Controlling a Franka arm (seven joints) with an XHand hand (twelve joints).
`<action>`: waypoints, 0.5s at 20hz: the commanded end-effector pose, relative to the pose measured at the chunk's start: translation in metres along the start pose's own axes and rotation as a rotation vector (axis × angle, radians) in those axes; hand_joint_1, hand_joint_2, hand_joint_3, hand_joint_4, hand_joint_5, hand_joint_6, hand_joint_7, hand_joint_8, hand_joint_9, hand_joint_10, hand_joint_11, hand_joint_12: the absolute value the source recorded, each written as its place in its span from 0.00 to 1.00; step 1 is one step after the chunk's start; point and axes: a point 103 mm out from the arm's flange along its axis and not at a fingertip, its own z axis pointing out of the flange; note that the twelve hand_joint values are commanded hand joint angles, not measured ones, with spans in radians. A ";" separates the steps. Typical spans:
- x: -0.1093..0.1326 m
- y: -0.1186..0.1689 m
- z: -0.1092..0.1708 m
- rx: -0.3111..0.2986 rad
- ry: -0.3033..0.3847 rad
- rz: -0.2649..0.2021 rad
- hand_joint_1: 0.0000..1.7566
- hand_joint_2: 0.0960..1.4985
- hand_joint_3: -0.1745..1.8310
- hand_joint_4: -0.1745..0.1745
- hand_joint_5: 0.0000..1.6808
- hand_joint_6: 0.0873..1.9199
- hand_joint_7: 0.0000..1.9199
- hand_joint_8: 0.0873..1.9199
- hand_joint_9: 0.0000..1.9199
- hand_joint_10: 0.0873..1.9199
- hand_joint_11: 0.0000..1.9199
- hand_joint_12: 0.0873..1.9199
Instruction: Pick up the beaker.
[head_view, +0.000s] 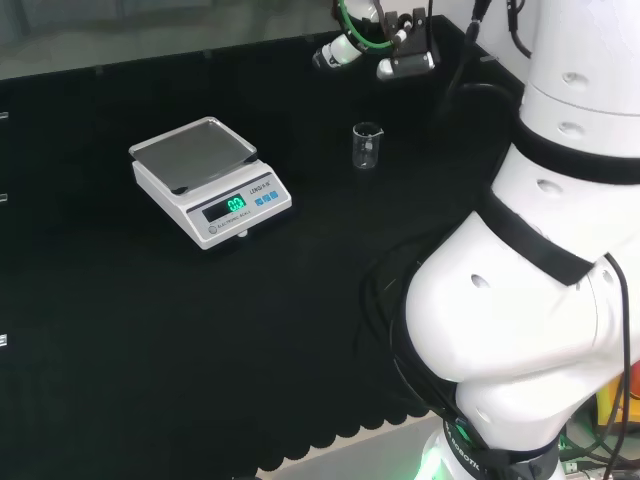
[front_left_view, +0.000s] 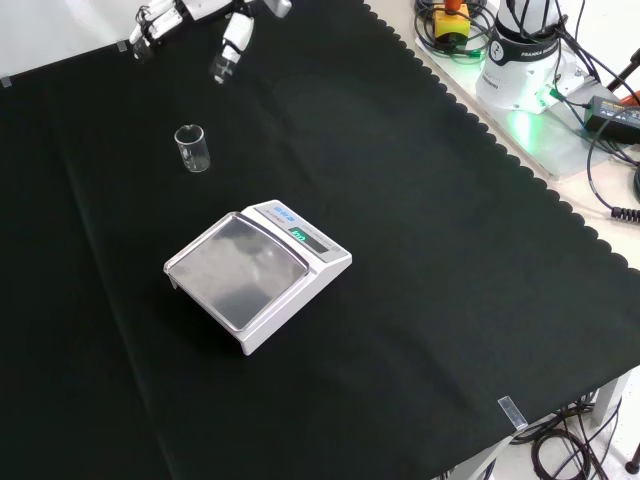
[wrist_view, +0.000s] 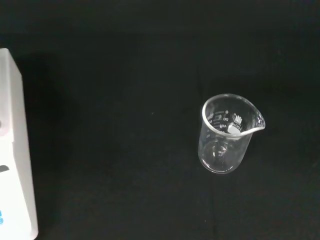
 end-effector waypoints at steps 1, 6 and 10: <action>-0.017 0.024 0.031 0.045 0.084 0.045 0.24 0.64 0.03 0.19 0.09 0.00 0.03 0.00 0.00 0.17 0.00 0.67; -0.017 0.029 0.057 0.032 0.055 0.072 0.24 0.64 0.03 0.19 0.10 0.00 0.03 0.00 0.00 0.18 0.00 0.67; -0.017 0.034 0.076 0.020 0.049 0.101 0.24 0.64 0.03 0.19 0.10 0.00 0.03 0.00 0.00 0.18 0.00 0.67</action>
